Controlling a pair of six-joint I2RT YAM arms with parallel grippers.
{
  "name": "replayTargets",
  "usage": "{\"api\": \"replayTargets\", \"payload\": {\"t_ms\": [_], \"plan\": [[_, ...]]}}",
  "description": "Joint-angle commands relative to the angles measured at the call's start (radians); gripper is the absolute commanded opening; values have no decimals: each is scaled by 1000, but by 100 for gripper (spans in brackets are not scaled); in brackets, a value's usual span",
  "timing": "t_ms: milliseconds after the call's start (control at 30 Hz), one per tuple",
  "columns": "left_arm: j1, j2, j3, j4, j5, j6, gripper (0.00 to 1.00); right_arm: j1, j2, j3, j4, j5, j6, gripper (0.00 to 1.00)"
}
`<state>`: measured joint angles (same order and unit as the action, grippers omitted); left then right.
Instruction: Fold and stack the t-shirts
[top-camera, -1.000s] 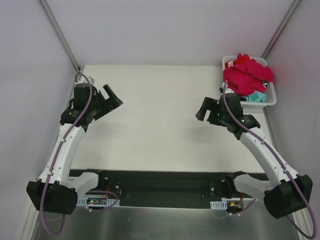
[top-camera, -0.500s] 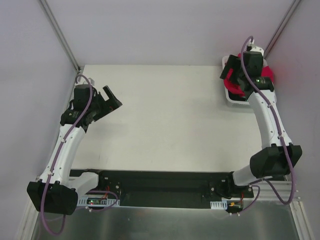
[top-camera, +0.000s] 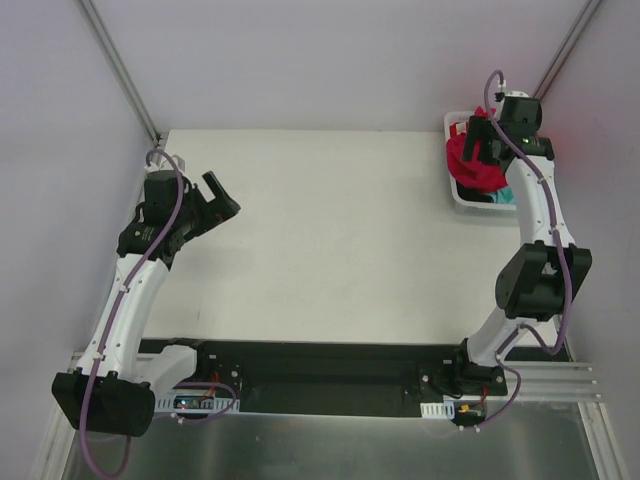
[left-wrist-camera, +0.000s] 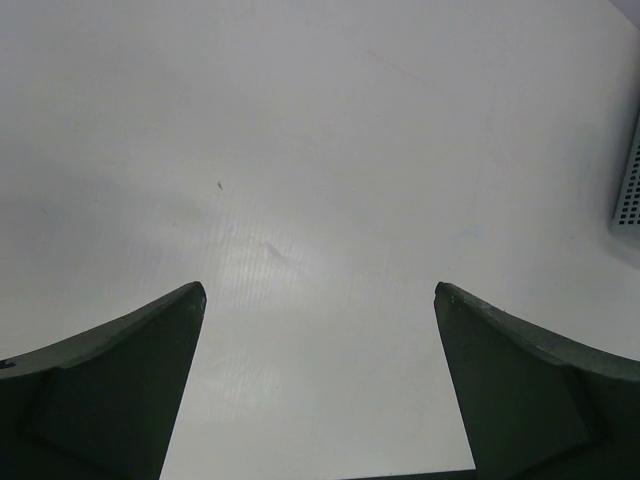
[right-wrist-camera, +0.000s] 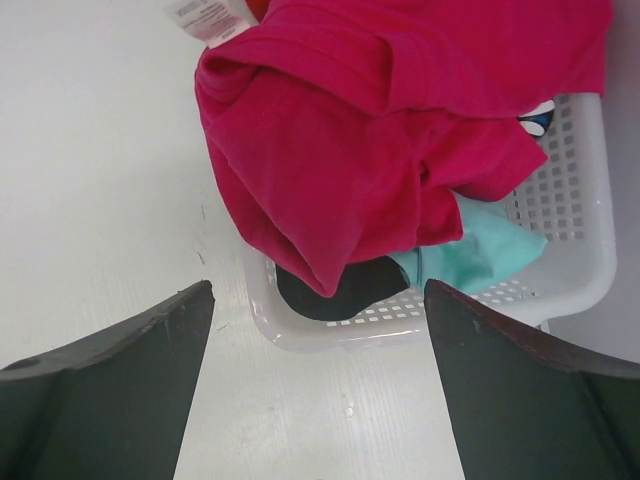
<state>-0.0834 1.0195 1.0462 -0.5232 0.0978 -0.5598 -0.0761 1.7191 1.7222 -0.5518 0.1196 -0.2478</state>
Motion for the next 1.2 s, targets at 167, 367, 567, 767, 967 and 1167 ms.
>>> {"api": "replayTargets", "payload": {"t_ms": [167, 367, 567, 767, 967, 1167], "plan": [[13, -42, -8, -18, -63, 28, 99, 6, 73, -33, 44, -35, -111, 90], [13, -62, -26, -26, -72, 38, 99, 6, 126, 4, 49, -26, -110, 88], [14, -33, -6, -35, -66, 40, 99, 7, 191, 31, 67, -20, -104, 83], [14, 13, 25, -57, -56, 66, 99, 6, 238, 59, 127, 60, -100, 58], [14, 51, 51, -67, -46, 83, 99, 7, 243, 59, 210, 175, -85, 1], [16, 67, 67, -74, -40, 97, 99, 10, 183, 24, 259, 216, -84, 1]]}}
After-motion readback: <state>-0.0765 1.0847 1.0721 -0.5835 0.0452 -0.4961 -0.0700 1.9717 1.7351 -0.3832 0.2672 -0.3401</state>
